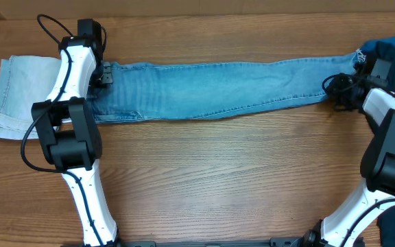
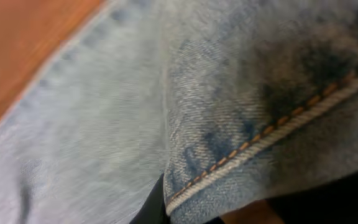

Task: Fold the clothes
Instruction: 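Fold the leg ends leftward over the jeans with the right gripper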

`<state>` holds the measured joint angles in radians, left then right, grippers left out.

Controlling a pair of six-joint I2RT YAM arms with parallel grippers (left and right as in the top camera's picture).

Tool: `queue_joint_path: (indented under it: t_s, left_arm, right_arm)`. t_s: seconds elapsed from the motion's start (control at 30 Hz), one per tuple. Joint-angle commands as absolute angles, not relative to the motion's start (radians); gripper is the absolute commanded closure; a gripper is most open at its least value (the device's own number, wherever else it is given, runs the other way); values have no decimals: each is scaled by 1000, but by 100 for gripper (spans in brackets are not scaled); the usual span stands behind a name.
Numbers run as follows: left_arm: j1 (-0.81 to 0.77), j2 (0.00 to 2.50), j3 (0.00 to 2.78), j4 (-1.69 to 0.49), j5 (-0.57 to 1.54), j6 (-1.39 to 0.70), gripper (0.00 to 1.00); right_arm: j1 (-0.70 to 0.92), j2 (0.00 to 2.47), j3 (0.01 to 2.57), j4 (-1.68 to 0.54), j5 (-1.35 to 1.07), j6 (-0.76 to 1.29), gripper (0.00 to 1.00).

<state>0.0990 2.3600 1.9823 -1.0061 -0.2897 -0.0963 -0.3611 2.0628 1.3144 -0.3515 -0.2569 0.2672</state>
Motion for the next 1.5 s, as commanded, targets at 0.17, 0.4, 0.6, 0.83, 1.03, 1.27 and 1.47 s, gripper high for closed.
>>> queue_joint_path:
  t_s: [0.17, 0.4, 0.6, 0.83, 1.03, 1.27, 1.47]
  left_arm:
    - [111, 2338, 1971, -1012, -307, -87, 76]
    - [111, 2337, 2018, -1005, -91, -114, 79]
    - [111, 2337, 2102, -1038, -4, -120, 79]
    - [111, 2337, 2125, -1051, 79, -120, 78]
    - [111, 2337, 2126, -1058, 79, -120, 78]
    - [111, 2337, 2127, -1062, 79, -120, 78]
    - [110, 2337, 2207, -1095, 79, -120, 78]
  right_arm:
    - [-190, 1779, 1442, -460, -188, 25, 96]
    - [72, 1696, 1442, -636, -97, -75, 96]
    - [234, 1697, 1438, -743, -91, -136, 96]
    - [349, 1755, 1420, -699, -91, -134, 96]
    - [400, 1845, 1420, -666, -91, -131, 96]
    - [410, 1944, 1420, -618, -114, -120, 95]
    - [412, 1962, 1420, -607, -216, -116, 84]
